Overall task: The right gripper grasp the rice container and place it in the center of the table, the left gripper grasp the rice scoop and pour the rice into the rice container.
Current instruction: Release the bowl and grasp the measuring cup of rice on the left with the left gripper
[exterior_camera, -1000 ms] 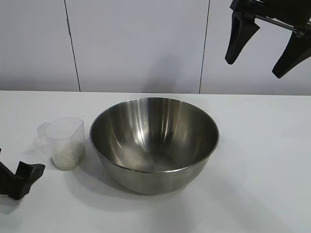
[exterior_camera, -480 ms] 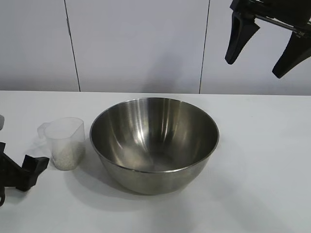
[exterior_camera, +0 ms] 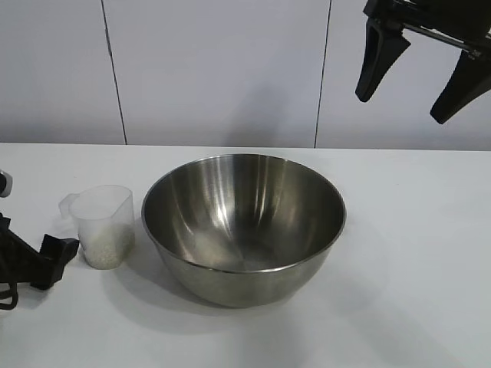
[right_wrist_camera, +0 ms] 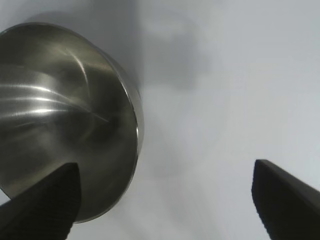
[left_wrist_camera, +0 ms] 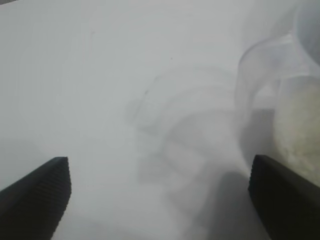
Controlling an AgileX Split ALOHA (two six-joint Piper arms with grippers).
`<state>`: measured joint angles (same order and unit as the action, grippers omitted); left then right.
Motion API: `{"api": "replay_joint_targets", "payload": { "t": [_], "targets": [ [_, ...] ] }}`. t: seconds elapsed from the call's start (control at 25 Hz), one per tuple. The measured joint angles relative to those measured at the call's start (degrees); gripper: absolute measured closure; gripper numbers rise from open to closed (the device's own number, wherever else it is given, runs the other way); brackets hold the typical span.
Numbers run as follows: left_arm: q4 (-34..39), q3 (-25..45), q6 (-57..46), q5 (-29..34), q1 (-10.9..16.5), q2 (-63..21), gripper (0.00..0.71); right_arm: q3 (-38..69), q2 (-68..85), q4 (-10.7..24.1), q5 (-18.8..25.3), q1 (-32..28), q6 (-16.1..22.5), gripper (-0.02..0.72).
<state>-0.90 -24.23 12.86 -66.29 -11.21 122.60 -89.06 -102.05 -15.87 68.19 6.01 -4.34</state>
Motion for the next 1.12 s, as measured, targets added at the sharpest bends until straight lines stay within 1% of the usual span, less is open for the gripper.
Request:
{"api": "replay_joint_targets", "payload": {
  "t": [0.4, 0.72, 1.12],
  "targets": [
    [-1.5, -2.1, -0.1, 0.1, 0.0, 0.0, 0.015, 0.0, 0.0, -0.1, 0.3, 0.0, 0.0, 0.061],
    [-1.5, -2.1, -5.7, 0.1, 0.0, 0.0, 0.015, 0.0, 0.0, -0.1, 0.3, 0.0, 0.0, 0.061],
    [-0.3, -2.2, -6.1, 0.3, 0.0, -1.3, 0.014, 0.0, 0.0, -0.2, 0.2, 0.0, 0.0, 0.061]
  ]
}}
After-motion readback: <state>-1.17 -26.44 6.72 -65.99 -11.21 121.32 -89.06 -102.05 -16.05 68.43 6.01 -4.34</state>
